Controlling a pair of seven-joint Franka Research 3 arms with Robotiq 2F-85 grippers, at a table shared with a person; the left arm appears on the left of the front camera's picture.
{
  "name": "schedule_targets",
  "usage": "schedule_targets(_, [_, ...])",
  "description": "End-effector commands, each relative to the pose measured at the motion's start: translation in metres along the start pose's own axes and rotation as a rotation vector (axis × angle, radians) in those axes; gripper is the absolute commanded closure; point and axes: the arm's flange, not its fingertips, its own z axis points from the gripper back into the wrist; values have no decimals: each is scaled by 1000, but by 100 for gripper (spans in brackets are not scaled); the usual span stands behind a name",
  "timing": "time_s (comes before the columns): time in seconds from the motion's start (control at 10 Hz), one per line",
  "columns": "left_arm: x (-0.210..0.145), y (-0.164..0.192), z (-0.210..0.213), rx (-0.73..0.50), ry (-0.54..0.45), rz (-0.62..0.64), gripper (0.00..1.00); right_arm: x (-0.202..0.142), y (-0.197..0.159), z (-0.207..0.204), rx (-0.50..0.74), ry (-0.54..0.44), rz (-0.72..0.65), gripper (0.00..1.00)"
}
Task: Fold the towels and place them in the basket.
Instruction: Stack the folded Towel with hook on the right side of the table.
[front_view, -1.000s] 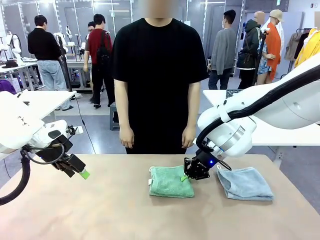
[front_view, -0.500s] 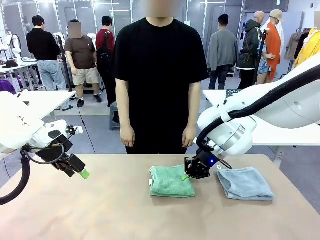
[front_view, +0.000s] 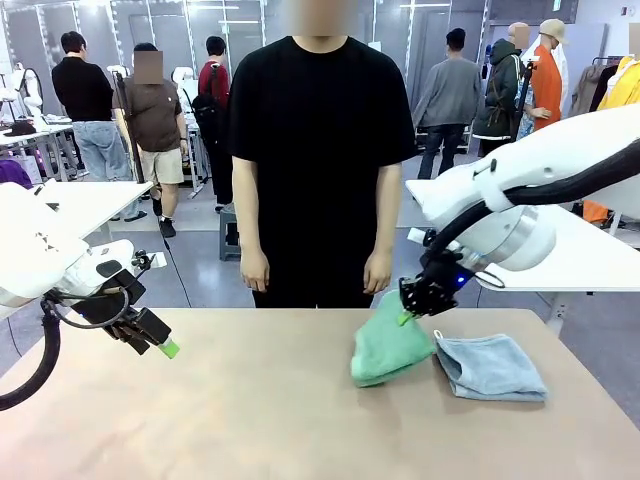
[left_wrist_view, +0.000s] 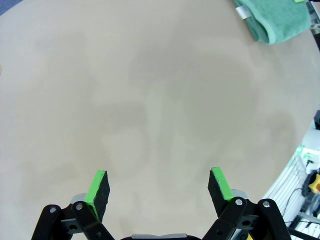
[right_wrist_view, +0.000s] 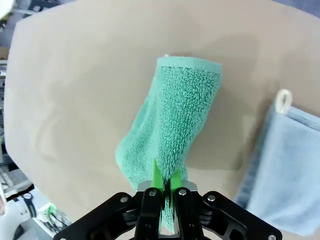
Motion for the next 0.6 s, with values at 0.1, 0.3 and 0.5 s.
schedule_targets(0.1, [3,0,2,-2,14,6,0,-8,-19,36,-30,24,42,94])
schedule_targets(0.3, [3,0,2,-2,14,6,0,-13,-34,61,-27,16,82,94])
schedule_targets(0.5, [3,0,2,-2,14,6,0,-18,-59,85,23,15,105,94])
